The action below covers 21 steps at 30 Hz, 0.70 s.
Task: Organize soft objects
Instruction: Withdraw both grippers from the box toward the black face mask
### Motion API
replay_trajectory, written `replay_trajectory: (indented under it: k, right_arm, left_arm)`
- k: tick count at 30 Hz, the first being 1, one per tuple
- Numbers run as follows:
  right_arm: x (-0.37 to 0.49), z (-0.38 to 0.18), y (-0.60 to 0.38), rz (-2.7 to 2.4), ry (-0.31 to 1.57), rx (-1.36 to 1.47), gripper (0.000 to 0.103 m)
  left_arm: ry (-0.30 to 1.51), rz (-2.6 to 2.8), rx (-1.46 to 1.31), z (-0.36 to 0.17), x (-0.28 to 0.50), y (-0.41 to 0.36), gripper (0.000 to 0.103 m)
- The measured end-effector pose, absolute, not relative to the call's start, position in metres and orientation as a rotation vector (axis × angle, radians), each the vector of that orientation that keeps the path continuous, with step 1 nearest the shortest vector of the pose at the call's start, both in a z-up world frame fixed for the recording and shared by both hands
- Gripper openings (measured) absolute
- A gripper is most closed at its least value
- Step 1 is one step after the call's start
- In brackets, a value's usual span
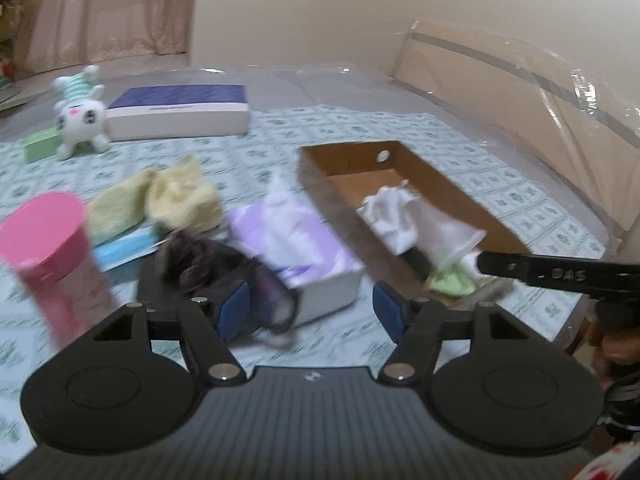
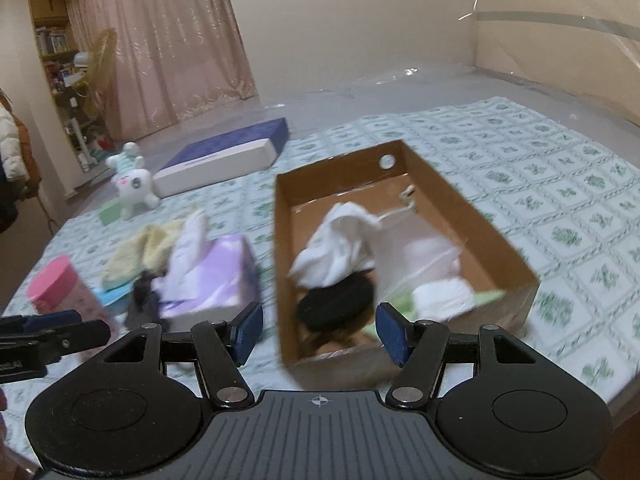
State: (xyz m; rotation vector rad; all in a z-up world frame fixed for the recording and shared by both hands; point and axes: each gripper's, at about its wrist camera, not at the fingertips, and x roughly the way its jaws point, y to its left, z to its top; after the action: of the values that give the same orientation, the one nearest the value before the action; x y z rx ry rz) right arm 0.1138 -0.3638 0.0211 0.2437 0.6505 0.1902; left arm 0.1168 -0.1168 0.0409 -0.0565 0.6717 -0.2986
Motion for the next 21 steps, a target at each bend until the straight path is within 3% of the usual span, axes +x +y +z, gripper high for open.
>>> replay_trajectory:
  k: [21]
  right_arm:
    - [0.062, 0.021, -0.274, 0.305, 0.682, 0.197, 0.063]
  left_arm:
    - [0.672, -0.125, -0.082, 0.028, 0.049, -0.019, 0.065]
